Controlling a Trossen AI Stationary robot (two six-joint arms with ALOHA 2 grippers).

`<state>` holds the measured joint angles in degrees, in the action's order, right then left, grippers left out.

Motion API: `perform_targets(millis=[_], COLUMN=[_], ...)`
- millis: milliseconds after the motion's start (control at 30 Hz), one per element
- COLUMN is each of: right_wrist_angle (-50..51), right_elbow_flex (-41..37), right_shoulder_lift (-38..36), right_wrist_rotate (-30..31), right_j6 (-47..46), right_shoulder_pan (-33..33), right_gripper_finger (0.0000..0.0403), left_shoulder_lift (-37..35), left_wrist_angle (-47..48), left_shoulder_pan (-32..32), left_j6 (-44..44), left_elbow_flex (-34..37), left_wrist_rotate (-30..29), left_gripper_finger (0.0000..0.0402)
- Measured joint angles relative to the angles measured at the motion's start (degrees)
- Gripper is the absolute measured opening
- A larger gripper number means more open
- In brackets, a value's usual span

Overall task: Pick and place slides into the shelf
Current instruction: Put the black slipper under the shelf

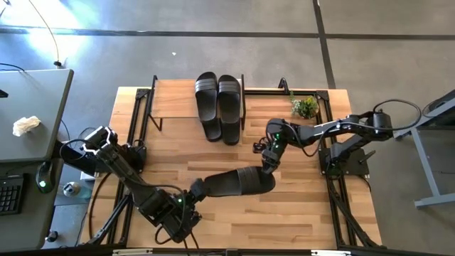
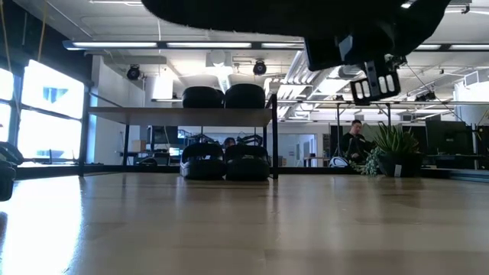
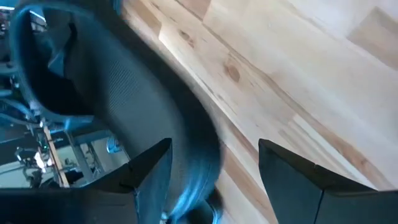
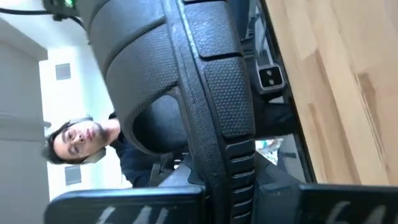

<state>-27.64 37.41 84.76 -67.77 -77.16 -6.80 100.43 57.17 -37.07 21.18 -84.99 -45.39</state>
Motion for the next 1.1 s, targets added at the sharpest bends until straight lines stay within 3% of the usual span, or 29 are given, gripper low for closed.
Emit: perform_targets(millis=[367, 900, 1100], right_wrist_angle=[1.77, 5.48, 8.82], right_elbow_flex=[5.00, 5.11, 5.11], right_shoulder_lift=[1.28, 1.28, 1.28], right_wrist_rotate=[-0.71, 0.65, 2.62], right_j6=[1.09, 2.42, 4.27], right_shoulder_pan=[0.15, 0.76, 0.43], right_gripper_finger=[0.0016, 0.0017, 0.0055], left_shoulder_lift=[0.15, 0.17, 0.17], left_wrist_angle=[-2.68, 1.94, 2.16], left_shoulder_pan=[1.50, 1.79, 1.82], left_j6=[0.86, -7.59, -11.44], left_elbow_flex=[0.00, 2.05, 2.56], left_wrist_rotate=[-1.66, -4.67, -5.13], left_gripper_finger=[0.0197, 0.0108, 0.0054])
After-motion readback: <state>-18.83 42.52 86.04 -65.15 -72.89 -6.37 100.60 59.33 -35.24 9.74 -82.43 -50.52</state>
